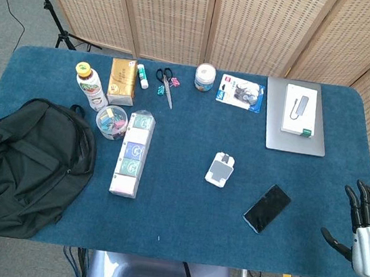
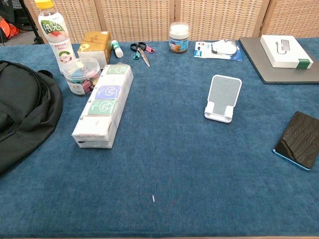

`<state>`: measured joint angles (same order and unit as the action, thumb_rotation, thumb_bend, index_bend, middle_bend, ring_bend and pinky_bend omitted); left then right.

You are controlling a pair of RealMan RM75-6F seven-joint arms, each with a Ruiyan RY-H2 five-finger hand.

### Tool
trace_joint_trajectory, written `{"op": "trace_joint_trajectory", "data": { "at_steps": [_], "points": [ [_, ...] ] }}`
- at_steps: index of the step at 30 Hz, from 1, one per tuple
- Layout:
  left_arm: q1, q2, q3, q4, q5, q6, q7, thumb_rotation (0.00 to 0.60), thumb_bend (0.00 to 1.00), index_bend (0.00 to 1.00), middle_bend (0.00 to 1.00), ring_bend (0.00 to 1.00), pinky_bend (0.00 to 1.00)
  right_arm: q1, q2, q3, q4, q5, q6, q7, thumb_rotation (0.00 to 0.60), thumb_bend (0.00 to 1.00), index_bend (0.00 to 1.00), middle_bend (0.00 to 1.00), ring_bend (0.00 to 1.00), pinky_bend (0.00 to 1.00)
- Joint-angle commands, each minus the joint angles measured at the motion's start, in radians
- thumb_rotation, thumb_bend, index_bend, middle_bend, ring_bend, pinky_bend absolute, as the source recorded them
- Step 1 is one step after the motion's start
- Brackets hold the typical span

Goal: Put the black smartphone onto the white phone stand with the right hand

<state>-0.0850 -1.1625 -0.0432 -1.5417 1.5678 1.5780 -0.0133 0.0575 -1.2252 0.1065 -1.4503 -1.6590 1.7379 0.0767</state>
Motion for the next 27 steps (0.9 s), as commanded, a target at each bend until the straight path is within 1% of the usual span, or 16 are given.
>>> {"op": "trace_joint_trajectory", "data": {
  "at_steps": [1, 6, 9, 10, 11, 14, 16, 17, 19, 22, 24, 27],
  "points": [
    [0.0, -0.002, 0.002, 0.0, 0.003, 0.0, 0.007, 0.6, 0.04, 0.0, 0.0, 0.0, 0.0, 0.0, 0.001, -0.002, -0.002, -0.001, -0.002, -0.004, 0.6, 0.0, 0.02, 0.0, 0.0, 0.05],
    [0.001, -0.002, 0.003, -0.005, 0.001, -0.004, 0.011, 0.6, 0.04, 0.0, 0.0, 0.0, 0.0, 0.002, 0.004, -0.008, -0.006, 0.004, -0.02, -0.01, 0.6, 0.0, 0.02, 0.0, 0.0, 0.03],
    [0.002, 0.003, 0.001, -0.011, 0.0, -0.001, 0.003, 0.6, 0.04, 0.0, 0.0, 0.0, 0.0, 0.021, 0.004, -0.014, -0.003, 0.013, -0.072, -0.026, 0.6, 0.0, 0.02, 0.0, 0.0, 0.0],
    [0.002, 0.002, -0.007, -0.011, -0.008, 0.003, 0.002, 0.6, 0.04, 0.0, 0.0, 0.0, 0.0, 0.064, 0.017, -0.029, 0.032, -0.016, -0.146, -0.061, 0.6, 0.0, 0.02, 0.0, 0.0, 0.0],
    [0.001, 0.002, -0.009, -0.011, -0.011, 0.001, 0.001, 0.6, 0.04, 0.0, 0.0, 0.0, 0.0, 0.09, 0.026, -0.034, 0.049, -0.033, -0.183, -0.071, 0.6, 0.0, 0.02, 0.0, 0.0, 0.0],
    [0.0, 0.003, -0.013, -0.014, -0.02, -0.003, 0.002, 0.6, 0.04, 0.0, 0.0, 0.0, 0.0, 0.176, 0.057, -0.059, 0.107, -0.104, -0.29, -0.049, 0.6, 0.0, 0.02, 0.0, 0.0, 0.0],
    [-0.001, 0.0, -0.018, -0.015, -0.024, -0.002, 0.006, 0.6, 0.04, 0.0, 0.0, 0.0, 0.0, 0.251, 0.078, -0.085, 0.174, -0.178, -0.364, -0.029, 0.6, 0.0, 0.04, 0.0, 0.0, 0.0],
    [-0.001, -0.003, -0.021, -0.014, -0.027, -0.001, 0.011, 0.6, 0.04, 0.0, 0.0, 0.0, 0.0, 0.297, 0.087, -0.105, 0.22, -0.233, -0.402, -0.031, 0.6, 0.0, 0.04, 0.0, 0.0, 0.0],
    [-0.002, -0.01, -0.025, -0.012, -0.036, -0.005, 0.02, 0.6, 0.04, 0.0, 0.0, 0.0, 0.0, 0.357, 0.095, -0.142, 0.277, -0.315, -0.432, -0.007, 0.6, 0.0, 0.05, 0.0, 0.0, 0.0],
    [-0.008, -0.017, -0.03, -0.011, -0.052, -0.018, 0.037, 0.6, 0.05, 0.0, 0.0, 0.0, 0.0, 0.424, 0.088, -0.19, 0.351, -0.406, -0.442, 0.045, 0.6, 0.0, 0.05, 0.0, 0.0, 0.0],
    [-0.011, -0.022, -0.034, -0.01, -0.06, -0.026, 0.047, 0.6, 0.05, 0.0, 0.0, 0.0, 0.0, 0.451, 0.076, -0.211, 0.389, -0.44, -0.439, 0.072, 0.6, 0.0, 0.05, 0.0, 0.0, 0.0],
    [-0.017, -0.033, -0.041, -0.007, -0.079, -0.04, 0.07, 0.6, 0.05, 0.0, 0.0, 0.0, 0.0, 0.497, 0.028, -0.24, 0.481, -0.488, -0.421, 0.127, 0.6, 0.0, 0.05, 0.0, 0.0, 0.0]
  ]
}}
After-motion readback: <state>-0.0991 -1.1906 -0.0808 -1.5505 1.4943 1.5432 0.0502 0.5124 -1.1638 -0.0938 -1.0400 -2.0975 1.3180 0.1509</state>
